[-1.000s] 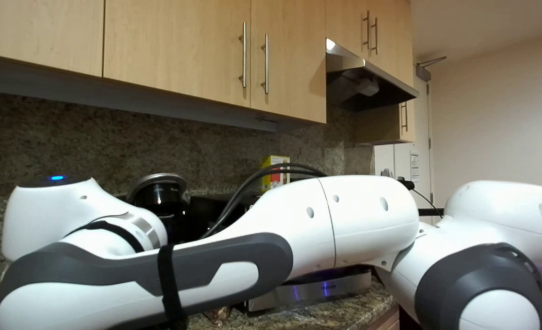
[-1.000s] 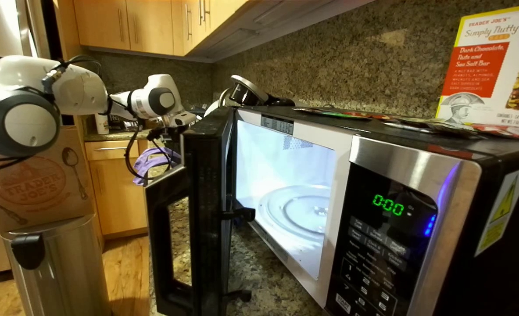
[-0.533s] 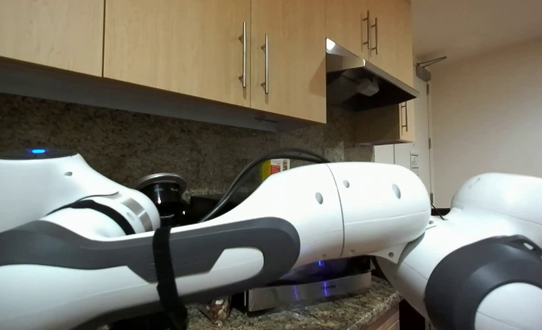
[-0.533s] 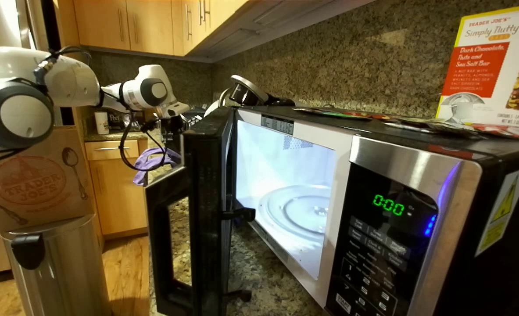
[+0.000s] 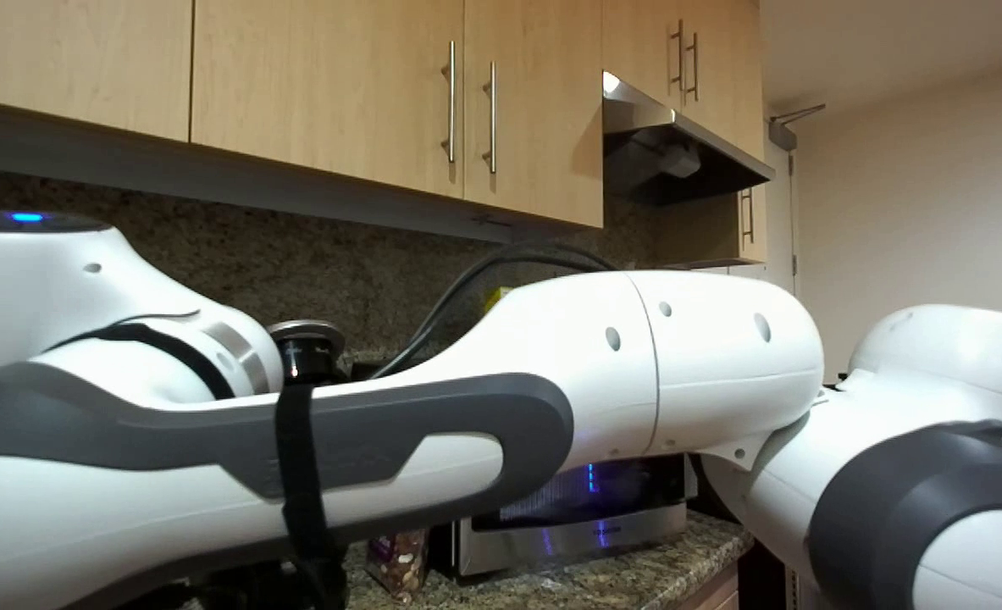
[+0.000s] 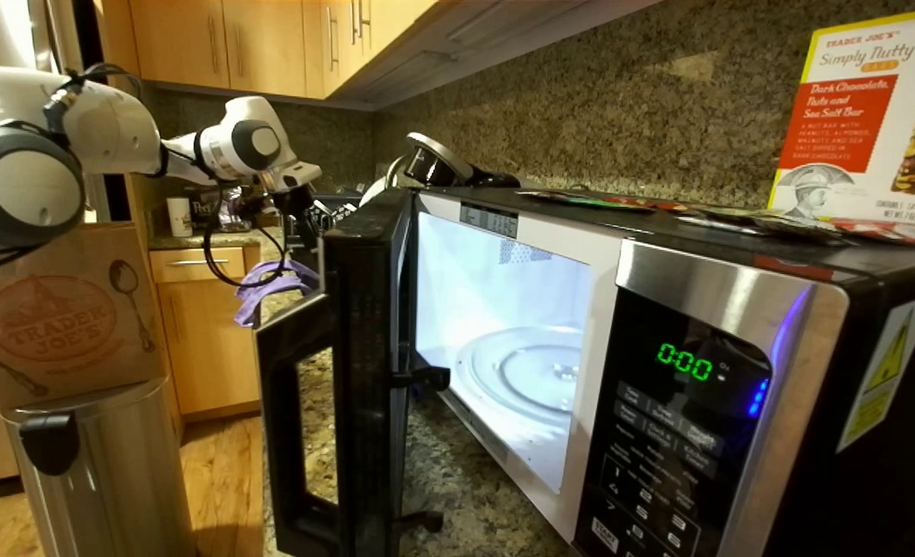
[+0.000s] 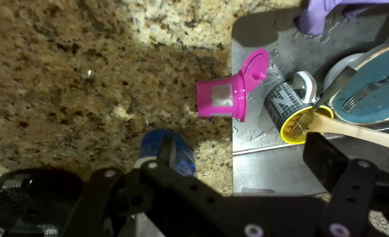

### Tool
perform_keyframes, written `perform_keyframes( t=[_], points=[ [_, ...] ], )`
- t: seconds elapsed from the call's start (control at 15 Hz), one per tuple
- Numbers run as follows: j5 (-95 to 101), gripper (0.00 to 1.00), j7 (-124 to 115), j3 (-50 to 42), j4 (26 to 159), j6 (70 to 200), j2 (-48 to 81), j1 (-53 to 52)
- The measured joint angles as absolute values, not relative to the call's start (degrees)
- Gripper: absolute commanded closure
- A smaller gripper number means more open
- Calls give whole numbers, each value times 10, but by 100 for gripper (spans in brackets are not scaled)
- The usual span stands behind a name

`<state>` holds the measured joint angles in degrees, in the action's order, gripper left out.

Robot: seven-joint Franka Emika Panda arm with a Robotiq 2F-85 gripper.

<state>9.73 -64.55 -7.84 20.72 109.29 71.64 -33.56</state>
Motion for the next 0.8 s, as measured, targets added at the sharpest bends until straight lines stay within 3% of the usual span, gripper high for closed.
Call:
perform_keyframes(
  t=[0.8],
  points=[
    [118, 0, -645, -98, 207, 1088, 715, -353]
  ],
)
